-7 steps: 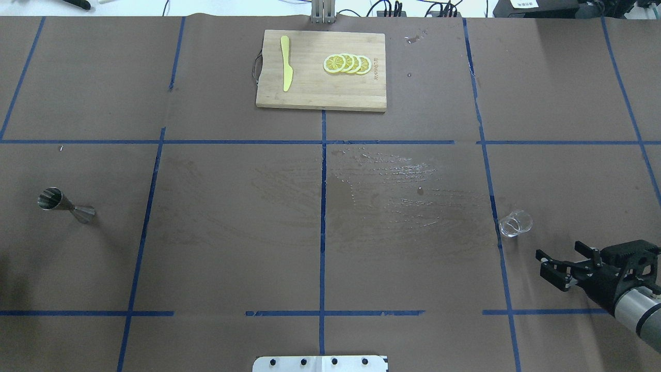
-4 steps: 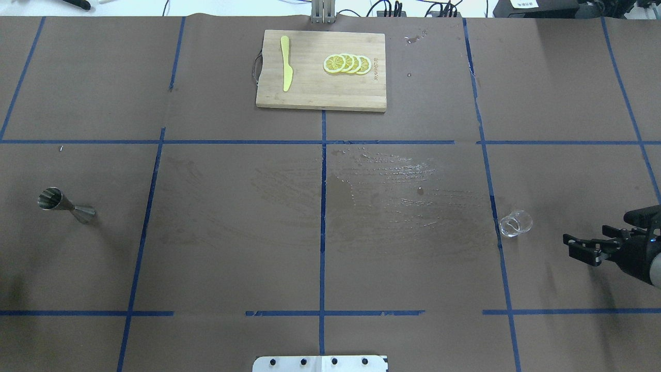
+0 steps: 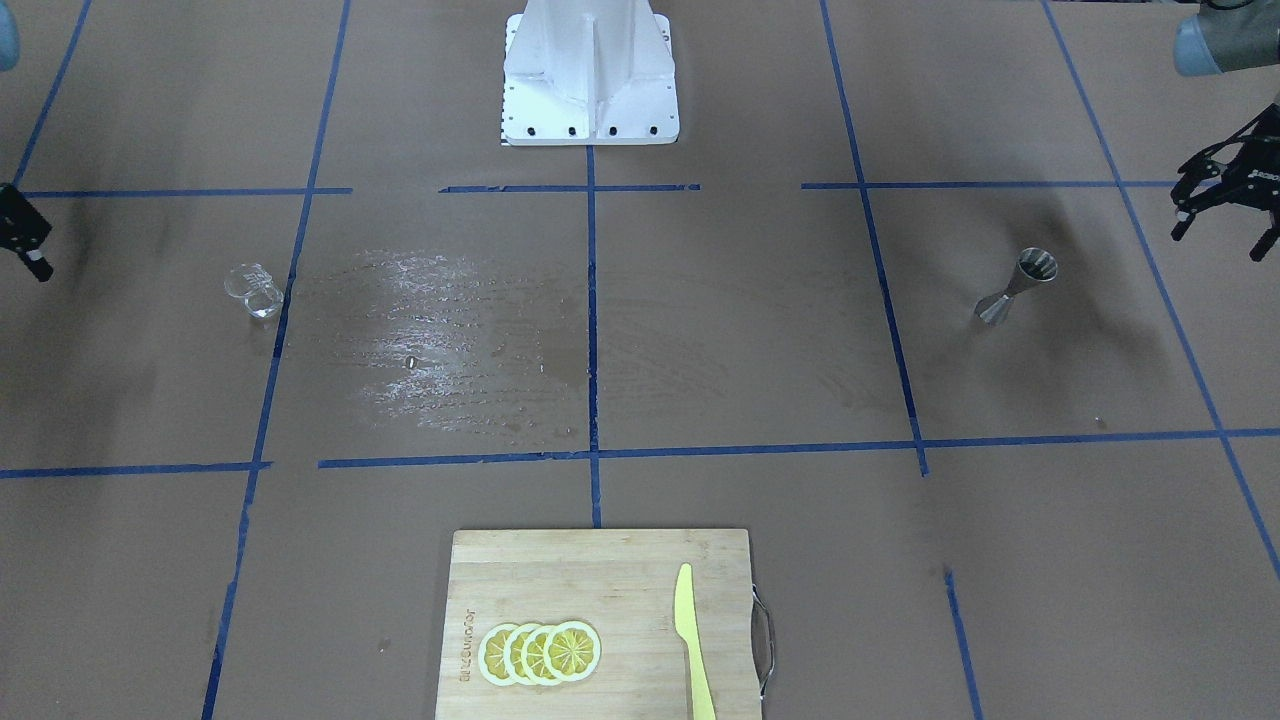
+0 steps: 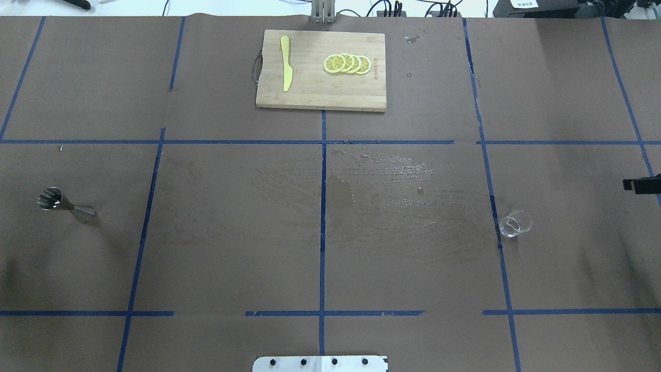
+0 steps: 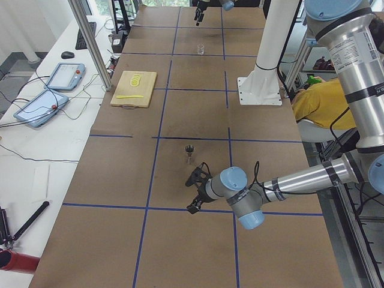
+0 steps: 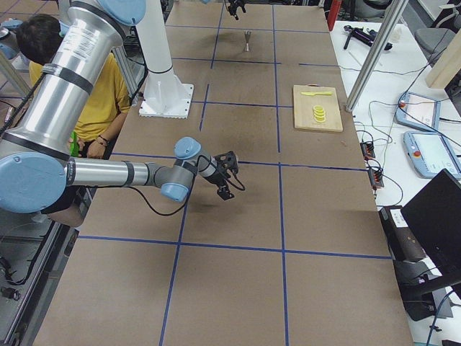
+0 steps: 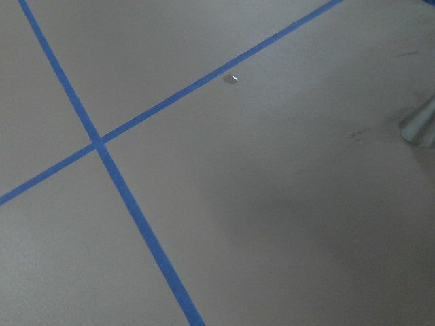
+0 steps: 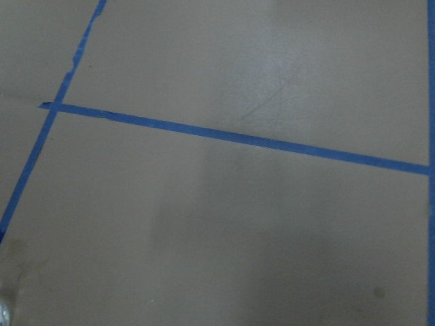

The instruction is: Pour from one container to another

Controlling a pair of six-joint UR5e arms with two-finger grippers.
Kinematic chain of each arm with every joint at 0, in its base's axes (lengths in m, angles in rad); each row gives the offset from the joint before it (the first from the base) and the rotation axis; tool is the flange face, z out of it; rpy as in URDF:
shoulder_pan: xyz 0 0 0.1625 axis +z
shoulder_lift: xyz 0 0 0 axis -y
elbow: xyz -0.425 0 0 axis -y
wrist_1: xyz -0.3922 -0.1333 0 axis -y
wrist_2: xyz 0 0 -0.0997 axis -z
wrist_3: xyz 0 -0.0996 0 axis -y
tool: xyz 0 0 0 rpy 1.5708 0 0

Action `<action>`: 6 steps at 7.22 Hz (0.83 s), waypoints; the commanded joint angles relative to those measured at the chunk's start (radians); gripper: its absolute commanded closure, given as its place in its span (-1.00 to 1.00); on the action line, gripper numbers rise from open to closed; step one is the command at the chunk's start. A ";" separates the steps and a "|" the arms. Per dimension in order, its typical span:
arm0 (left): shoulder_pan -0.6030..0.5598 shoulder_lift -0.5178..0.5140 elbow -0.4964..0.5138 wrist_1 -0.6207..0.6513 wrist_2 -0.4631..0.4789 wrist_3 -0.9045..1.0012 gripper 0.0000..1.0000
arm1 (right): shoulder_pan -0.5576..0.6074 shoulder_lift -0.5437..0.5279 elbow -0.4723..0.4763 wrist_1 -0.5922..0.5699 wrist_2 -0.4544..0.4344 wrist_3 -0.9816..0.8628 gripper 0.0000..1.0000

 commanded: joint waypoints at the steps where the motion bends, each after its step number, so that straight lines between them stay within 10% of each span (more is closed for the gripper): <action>1: -0.155 -0.036 -0.047 0.213 -0.255 0.037 -1.00 | 0.249 0.135 -0.001 -0.429 0.131 -0.343 -1.00; 3: -0.180 -0.033 -0.200 0.418 -0.331 0.043 -1.00 | 0.303 0.150 -0.004 -0.617 0.189 -0.483 -1.00; 6: -0.237 -0.036 -0.288 0.662 -0.243 0.300 -1.00 | 0.302 0.136 -0.045 -0.604 0.194 -0.466 -1.00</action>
